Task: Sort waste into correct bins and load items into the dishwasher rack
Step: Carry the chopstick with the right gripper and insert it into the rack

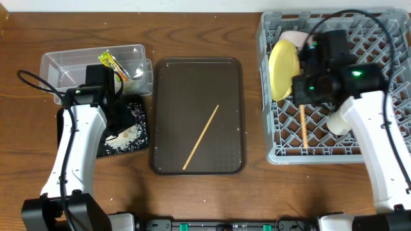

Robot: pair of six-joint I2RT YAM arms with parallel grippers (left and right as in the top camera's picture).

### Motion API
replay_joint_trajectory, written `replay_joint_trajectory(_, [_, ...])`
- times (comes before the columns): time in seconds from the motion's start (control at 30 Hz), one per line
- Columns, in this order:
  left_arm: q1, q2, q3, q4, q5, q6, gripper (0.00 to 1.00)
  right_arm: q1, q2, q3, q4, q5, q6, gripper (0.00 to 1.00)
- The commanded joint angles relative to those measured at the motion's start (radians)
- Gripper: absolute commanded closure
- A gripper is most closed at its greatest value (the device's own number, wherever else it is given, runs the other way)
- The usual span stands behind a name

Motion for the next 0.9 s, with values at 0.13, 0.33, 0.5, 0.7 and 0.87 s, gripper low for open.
replay_joint_trajectory(0.13, [0.005,-0.012,0.001,-0.005,-0.009,-0.008,0.27,-0.118,0.051,-0.003,0.032,-0.013,-0.118,0.99])
replay_joint_trajectory(0.33, [0.005,-0.012,0.001,-0.005,-0.008,-0.008,0.27,-0.109,0.153,-0.004,0.103,-0.078,-0.117,0.99])
replay_joint_trajectory(0.5, [0.005,-0.012,0.001,-0.006,-0.008,-0.008,0.27,-0.093,0.23,-0.004,0.172,-0.086,-0.114,0.99])
replay_joint_trajectory(0.7, [0.005,-0.012,0.001,-0.006,-0.008,-0.008,0.27,-0.093,0.229,0.0,0.185,-0.084,-0.106,0.75])
replay_joint_trajectory(0.87, [0.005,-0.012,0.001,-0.006,-0.008,-0.008,0.27,-0.097,0.187,0.006,0.184,-0.082,-0.105,0.72])
